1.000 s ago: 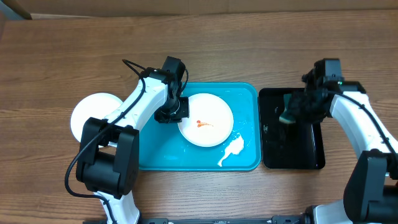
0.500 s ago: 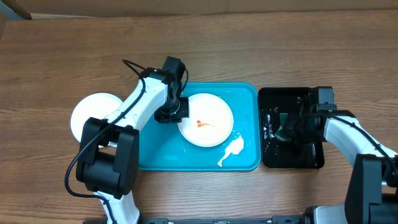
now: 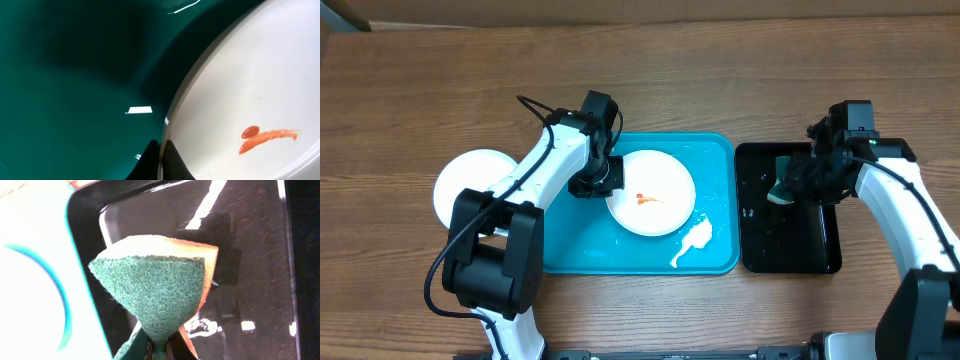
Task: Clean dirty plates on tray and stack at the side
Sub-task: 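Pick up the green sponge from the black tray with right gripper, then scrub the second white plate with the sponge in the right gripper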
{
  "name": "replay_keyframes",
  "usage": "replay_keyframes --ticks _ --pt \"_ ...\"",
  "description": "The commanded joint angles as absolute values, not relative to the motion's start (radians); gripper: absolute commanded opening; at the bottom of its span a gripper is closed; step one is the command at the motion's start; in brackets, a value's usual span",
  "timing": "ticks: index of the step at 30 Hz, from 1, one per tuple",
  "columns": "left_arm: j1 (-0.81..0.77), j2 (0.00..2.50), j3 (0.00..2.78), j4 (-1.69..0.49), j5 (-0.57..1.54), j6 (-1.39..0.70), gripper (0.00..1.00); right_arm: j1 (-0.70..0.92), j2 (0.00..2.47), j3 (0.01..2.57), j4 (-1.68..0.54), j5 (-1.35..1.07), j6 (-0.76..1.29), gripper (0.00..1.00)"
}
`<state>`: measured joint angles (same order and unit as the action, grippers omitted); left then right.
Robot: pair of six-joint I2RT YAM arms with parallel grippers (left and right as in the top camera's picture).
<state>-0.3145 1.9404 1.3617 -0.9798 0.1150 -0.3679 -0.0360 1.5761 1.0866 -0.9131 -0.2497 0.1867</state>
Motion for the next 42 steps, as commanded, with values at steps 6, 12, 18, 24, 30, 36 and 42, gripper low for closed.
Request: replay_keyframes --ticks 6,12,18,24,30,36,42 --pt "-0.321 1.958 1.353 -0.975 0.147 -0.381 0.04 0.088 1.541 1.108 -0.884 -0.632 -0.053 0.04" --pt "-0.326 1.958 1.353 -0.952 0.266 -0.382 0.04 0.278 1.552 1.107 -0.728 -0.584 0.034 0.04" --pt "-0.364 1.958 1.353 -0.952 0.305 -0.382 0.04 0.451 1.592 1.106 -0.61 -0.402 0.168 0.04" --pt "-0.387 1.958 1.353 -0.952 0.303 -0.382 0.04 0.526 1.658 1.106 -0.572 -0.374 0.224 0.04" --pt "-0.387 1.958 1.353 -0.952 0.304 -0.382 0.04 0.528 1.738 1.106 -0.573 -0.371 0.299 0.04" --pt "-0.387 1.958 1.353 -0.944 0.305 -0.384 0.04 0.548 1.808 1.106 -0.556 -0.419 0.304 0.04" --pt "-0.387 1.958 1.353 -0.942 0.305 -0.39 0.04 0.557 1.842 1.106 -0.566 -0.351 0.32 0.04"
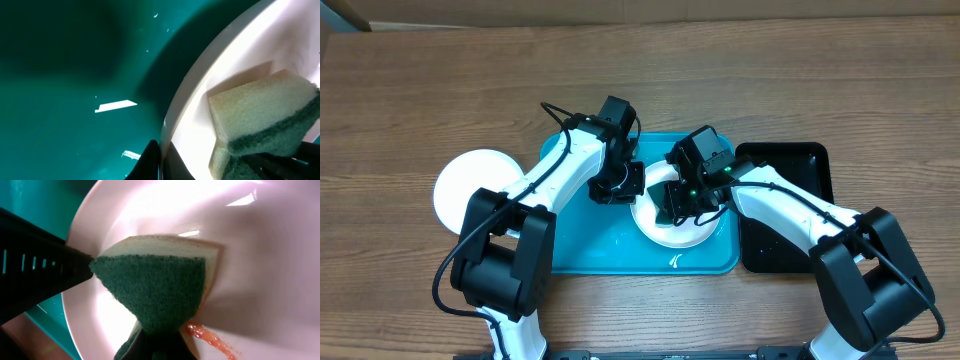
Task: Clean dirty plates on tray and stack at the side
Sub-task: 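Scrub the second white plate with the sponge in the right gripper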
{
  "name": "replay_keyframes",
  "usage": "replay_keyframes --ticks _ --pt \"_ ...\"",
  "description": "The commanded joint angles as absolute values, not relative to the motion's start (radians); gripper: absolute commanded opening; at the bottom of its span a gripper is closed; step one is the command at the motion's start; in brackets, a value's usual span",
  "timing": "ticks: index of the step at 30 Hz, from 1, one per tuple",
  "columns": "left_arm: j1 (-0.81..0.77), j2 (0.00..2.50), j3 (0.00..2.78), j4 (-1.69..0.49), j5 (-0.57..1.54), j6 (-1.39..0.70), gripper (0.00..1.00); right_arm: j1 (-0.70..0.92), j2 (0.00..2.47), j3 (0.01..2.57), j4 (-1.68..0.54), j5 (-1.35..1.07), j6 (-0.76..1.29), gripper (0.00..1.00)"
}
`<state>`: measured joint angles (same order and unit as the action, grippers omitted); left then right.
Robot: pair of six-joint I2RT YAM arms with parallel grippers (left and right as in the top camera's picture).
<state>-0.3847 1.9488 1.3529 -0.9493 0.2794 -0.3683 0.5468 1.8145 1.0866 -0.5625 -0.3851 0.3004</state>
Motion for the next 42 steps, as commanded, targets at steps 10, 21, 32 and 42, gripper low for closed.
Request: replay_keyframes --ticks 10,21,32,42 --pt "-0.387 1.958 1.353 -0.946 0.294 -0.391 0.04 0.553 1.86 1.106 -0.668 -0.142 0.324 0.04" --pt "-0.387 1.958 1.353 -0.972 0.225 -0.409 0.04 0.545 1.86 1.106 -0.691 -0.051 0.327 0.04" --pt "-0.387 1.958 1.353 -0.984 0.203 -0.416 0.04 0.466 1.859 1.12 -0.614 -0.002 0.337 0.04" --pt "-0.387 1.958 1.353 -0.983 0.203 -0.416 0.04 0.468 1.84 1.314 -0.699 -0.037 0.252 0.04"
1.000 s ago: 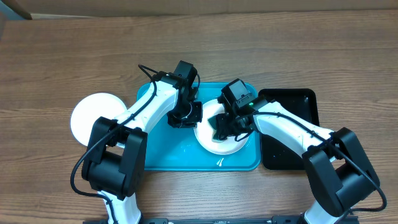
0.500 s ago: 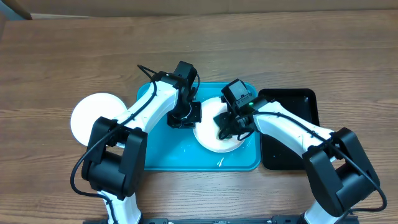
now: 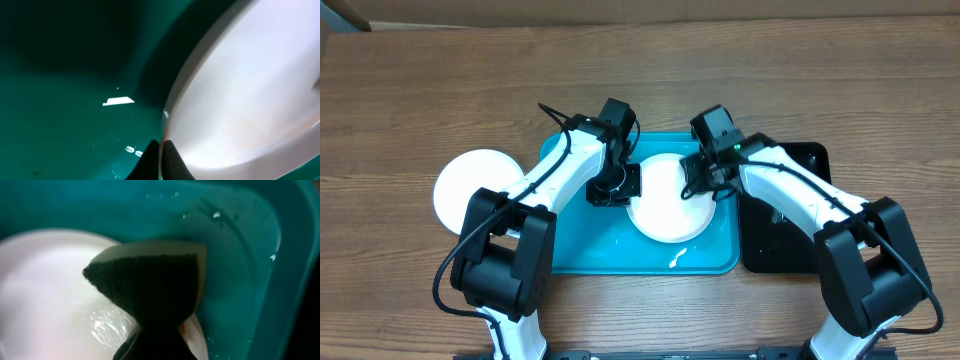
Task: Clean dirty plates on tray and stack at the side
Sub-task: 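Scrub the second white plate with the sponge in the right gripper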
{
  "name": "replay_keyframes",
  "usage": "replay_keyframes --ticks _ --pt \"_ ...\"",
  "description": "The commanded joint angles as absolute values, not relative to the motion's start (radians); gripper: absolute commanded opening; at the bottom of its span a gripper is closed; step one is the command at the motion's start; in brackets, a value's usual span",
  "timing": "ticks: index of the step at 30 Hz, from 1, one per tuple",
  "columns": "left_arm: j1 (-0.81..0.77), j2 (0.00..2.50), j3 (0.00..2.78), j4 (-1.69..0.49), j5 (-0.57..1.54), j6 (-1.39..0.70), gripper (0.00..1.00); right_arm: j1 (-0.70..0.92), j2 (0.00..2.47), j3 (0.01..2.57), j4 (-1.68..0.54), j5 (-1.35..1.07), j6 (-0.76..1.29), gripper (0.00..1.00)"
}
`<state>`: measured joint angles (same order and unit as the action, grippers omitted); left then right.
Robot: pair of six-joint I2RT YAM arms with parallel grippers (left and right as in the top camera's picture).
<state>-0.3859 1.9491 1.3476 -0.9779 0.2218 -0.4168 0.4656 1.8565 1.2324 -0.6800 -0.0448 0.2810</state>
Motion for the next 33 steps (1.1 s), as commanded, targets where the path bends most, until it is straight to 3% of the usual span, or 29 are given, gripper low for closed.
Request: replay_keyframes --ticks 1,10,19,26,33 --pt "-0.387 1.958 1.353 -0.983 0.203 -0.416 0.04 0.471 1.833 1.334 -0.721 -0.047 0.244 0.04" --pt "-0.387 1.958 1.353 -0.982 0.202 -0.416 0.04 0.406 1.659 1.389 -0.825 -0.061 0.274 0.04" --pt "-0.366 1.949 1.354 -0.983 0.146 -0.416 0.04 0.137 1.614 1.363 -1.027 -0.086 0.307 0.04" --pt "-0.365 1.917 1.357 -0.983 0.116 -0.416 0.04 0.007 1.615 1.202 -0.981 -0.28 0.231 0.04" --pt "-0.365 1.846 1.357 -0.988 0.068 -0.428 0.04 0.018 1.616 0.955 -0.823 -0.373 0.215 0.04"
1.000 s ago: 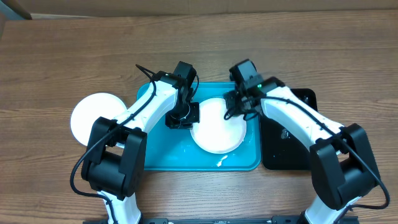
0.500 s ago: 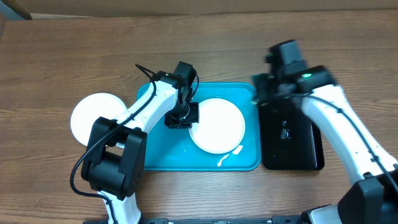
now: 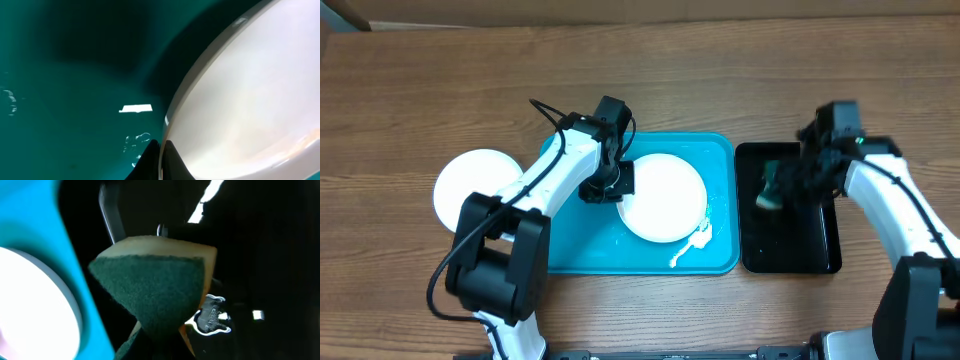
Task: Clean dirty plates on tray and stack at the side
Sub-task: 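Scrub the second white plate with the sponge in the right gripper, then return the sponge to the black tray with the right gripper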
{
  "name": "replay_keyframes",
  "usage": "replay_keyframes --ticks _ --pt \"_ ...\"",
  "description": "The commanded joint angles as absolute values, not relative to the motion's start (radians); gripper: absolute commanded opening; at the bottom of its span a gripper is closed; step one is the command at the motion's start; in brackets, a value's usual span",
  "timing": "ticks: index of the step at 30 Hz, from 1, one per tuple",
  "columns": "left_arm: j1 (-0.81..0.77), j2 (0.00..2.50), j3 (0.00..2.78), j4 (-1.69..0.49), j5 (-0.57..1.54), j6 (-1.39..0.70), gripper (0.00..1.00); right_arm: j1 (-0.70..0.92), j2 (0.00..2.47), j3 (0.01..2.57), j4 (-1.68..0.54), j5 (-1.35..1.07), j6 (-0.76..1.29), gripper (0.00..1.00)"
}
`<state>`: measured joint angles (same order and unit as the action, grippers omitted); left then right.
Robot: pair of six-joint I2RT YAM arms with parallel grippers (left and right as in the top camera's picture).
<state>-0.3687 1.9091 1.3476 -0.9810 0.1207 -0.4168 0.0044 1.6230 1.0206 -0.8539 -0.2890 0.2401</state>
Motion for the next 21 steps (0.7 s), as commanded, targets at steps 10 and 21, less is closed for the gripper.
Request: replay_keyframes --ticks 10,21 --pt "-0.365 1.775 1.357 -1.0 0.04 -0.435 0.04 0.025 1.62 0.702 -0.508 -0.246 0.259 0.14" --pt "-0.365 1.749 1.357 -1.042 -0.012 -0.44 0.04 -0.023 1.62 0.833 -0.543 -0.214 0.281 0.07"
